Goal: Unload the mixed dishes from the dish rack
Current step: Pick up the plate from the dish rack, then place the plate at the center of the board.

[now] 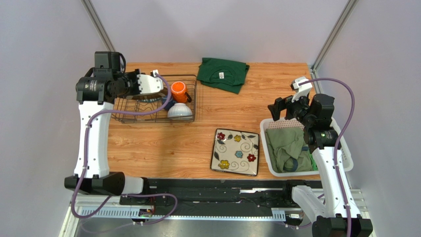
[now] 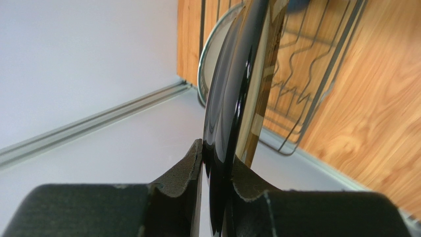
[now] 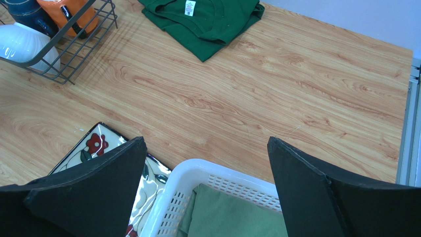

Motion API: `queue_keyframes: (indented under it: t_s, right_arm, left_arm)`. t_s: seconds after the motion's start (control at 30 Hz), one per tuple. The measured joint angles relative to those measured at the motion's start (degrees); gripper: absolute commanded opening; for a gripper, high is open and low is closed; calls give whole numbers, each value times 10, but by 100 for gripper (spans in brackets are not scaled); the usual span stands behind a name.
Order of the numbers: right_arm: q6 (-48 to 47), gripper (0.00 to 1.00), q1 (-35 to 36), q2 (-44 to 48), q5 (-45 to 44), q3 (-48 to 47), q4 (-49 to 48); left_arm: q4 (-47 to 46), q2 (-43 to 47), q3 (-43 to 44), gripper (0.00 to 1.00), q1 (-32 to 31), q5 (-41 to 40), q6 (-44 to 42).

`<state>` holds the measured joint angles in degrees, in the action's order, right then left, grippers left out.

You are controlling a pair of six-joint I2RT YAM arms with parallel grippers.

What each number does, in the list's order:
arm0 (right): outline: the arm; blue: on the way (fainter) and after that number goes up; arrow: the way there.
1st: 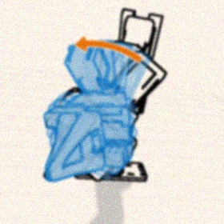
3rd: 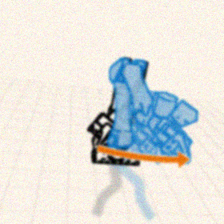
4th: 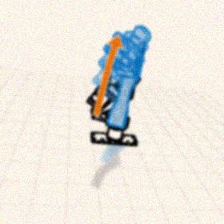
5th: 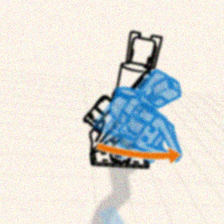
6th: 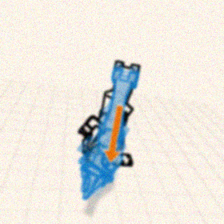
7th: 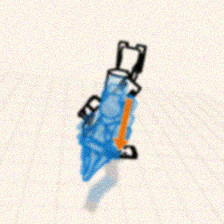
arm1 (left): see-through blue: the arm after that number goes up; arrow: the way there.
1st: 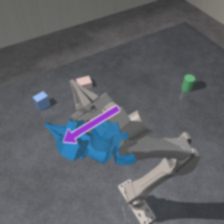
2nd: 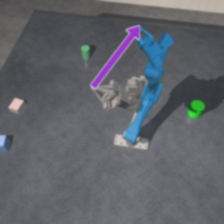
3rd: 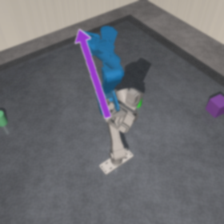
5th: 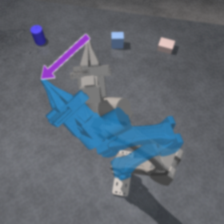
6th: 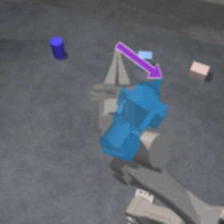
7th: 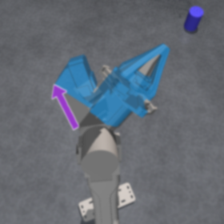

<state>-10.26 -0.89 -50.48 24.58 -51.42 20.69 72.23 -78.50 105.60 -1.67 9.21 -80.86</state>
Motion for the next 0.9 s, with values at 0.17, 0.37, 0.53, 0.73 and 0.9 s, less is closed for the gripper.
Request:
queue_keyframes:
  t_s: [0.17, 0.37, 0.53, 0.73, 0.9]
  right_arm:
    - [0, 99, 0, 0, 0, 0, 0]
    - [0, 99, 0, 0, 0, 0, 0]
    - [0, 99, 0, -1, 0, 0, 0]
    - [0, 99, 0, -2, 0, 0, 0]
    - [-1, 99, 0, -2, -1, 0, 0]
  left_arm:
    - [11, 54, 0, 0, 0, 100, 114]
    - [2, 103, -13, 0, 0, 234, 318]
    - [-71, 138, -85, 0, -1, 346, 534]
    - [-247, 146, -226, 0, -1, 447, 799]
    - [-402, 135, -331, 0, -10, 472, 964]
